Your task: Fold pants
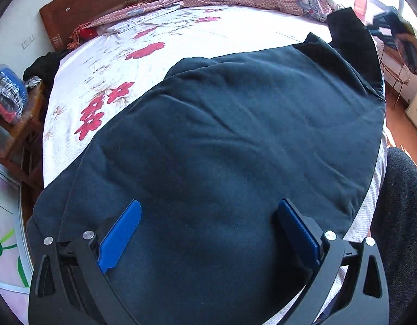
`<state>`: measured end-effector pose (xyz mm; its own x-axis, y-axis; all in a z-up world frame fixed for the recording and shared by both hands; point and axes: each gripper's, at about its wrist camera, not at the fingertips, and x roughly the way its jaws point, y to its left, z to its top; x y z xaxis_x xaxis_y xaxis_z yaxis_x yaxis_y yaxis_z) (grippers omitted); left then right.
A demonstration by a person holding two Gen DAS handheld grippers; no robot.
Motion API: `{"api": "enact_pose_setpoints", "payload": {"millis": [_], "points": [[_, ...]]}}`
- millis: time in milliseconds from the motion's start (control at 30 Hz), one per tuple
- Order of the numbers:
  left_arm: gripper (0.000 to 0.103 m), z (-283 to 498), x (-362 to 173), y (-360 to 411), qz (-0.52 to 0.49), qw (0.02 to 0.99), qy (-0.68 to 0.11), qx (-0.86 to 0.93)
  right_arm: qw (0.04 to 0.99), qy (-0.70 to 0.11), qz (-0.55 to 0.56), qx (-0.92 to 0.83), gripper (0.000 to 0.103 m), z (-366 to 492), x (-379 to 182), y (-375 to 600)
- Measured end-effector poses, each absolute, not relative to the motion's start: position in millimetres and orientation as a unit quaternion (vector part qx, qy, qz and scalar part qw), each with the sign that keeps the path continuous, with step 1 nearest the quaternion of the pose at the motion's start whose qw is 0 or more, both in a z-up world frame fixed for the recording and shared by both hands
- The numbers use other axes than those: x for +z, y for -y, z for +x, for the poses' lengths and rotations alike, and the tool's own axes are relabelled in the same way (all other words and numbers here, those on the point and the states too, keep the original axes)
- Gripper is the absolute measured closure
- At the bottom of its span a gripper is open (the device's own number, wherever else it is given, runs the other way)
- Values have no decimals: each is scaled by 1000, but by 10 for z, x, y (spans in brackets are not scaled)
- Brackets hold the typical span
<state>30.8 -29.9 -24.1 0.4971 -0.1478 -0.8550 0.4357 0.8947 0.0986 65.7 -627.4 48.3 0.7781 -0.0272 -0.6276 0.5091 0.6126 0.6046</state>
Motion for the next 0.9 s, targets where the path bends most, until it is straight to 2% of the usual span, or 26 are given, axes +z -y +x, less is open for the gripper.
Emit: {"api": "enact_pose_setpoints", "payload": {"millis": [267, 433, 633, 900], "points": [[2, 340, -238, 291, 170, 839, -483, -182, 808, -272, 478, -214, 97, -21, -282, 6646], [2, 339, -240, 291, 181, 831, -488, -195, 827, -245, 463, -204, 97, -128, -117, 6583], [2, 401, -216, 207, 189, 820, -490, -228, 802, -264, 482, -235, 97, -305, -396, 6720], [2, 389, -222, 157, 189, 818, -487, -243, 800, -318, 434, -264, 96, 32, -547, 6725]]}}
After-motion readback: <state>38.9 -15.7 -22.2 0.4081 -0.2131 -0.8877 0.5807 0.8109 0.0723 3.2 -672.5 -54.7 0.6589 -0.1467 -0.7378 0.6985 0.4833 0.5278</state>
